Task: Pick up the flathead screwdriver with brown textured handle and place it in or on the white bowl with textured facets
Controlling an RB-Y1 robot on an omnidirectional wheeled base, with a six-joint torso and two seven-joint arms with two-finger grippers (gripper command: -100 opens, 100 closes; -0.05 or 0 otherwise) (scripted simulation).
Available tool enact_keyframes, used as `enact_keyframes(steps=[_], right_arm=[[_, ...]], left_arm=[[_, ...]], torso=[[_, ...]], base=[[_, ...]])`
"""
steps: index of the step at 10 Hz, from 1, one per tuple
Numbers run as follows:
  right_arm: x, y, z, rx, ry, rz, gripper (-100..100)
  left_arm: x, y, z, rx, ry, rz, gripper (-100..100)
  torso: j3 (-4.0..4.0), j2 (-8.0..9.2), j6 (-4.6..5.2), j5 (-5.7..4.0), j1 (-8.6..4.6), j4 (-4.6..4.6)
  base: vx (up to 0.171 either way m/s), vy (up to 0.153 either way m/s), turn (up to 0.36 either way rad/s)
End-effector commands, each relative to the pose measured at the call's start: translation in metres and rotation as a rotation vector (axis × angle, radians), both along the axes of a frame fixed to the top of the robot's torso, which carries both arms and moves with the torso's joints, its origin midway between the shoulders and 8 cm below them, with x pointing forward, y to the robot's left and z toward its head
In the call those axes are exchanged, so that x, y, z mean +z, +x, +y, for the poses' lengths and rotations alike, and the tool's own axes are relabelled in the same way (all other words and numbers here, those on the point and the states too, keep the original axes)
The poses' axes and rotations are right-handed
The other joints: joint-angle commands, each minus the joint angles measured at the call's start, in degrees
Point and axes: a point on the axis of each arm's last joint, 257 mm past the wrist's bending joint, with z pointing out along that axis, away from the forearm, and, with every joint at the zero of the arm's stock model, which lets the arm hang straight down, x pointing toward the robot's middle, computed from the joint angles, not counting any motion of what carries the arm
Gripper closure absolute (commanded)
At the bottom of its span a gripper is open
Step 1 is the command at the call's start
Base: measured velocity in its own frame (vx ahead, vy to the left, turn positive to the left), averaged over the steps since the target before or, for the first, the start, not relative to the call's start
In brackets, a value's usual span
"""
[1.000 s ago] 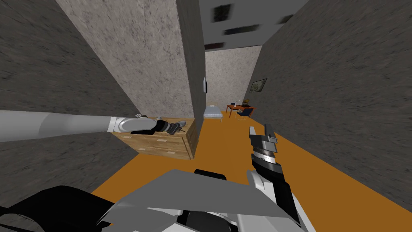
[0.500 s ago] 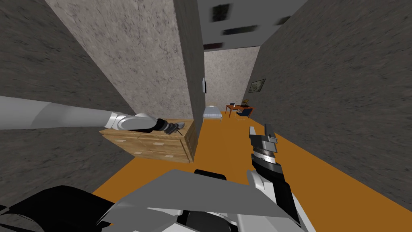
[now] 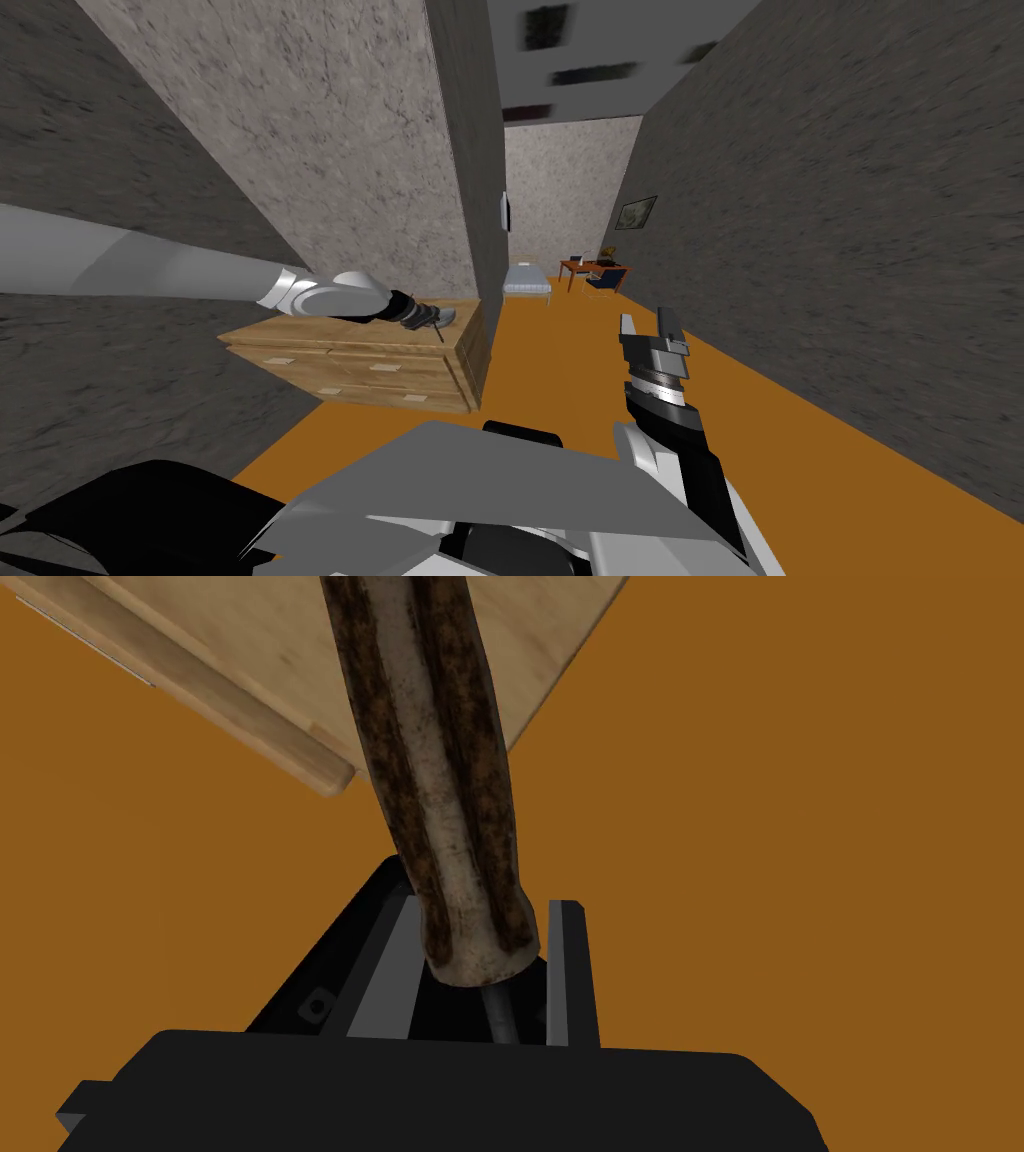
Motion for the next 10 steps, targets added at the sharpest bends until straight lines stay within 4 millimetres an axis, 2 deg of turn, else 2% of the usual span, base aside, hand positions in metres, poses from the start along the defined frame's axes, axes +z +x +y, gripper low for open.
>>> enact_keyframes(steps=[1,3,4,7,10], right_arm=[[0.000,0.000,0.000,0.000,0.000,0.000,0],[0.000,0.000,0.000,0.000,0.000,0.000,0],[0.000,0.000,0.000,0.000,0.000,0.000,0],[0.000,0.000,0.000,0.000,0.000,0.000,0],[0.000,0.000,0.000,0.000,0.000,0.000,0]], left_arm=[[0.004,-0.002,0.007,-0.012,0.043,0.007,100],[0.014,-0.007,0.028,-0.043,0.160,0.028,100],[0.016,-0.006,0.029,-0.045,0.171,0.029,100],[0.034,-0.011,0.055,-0.074,0.315,0.054,100],[0.049,-0.014,0.073,-0.085,0.408,0.069,100]], torso=[[0.00,0.00,0.00,0.00,0.00,0.00],[0.01,0.01,-0.04,0.03,0.09,0.00],[-0.07,-0.13,-0.03,0.05,0.22,-0.02],[-0.10,-0.18,-0.03,0.07,0.22,-0.03],[-0.11,-0.17,-0.04,0.11,0.24,-0.05]], base=[[0.083,0.050,-0.032],[0.123,0.084,-0.061],[0.113,0.088,-0.032],[0.144,0.101,-0.058],[0.127,0.094,-0.061]])
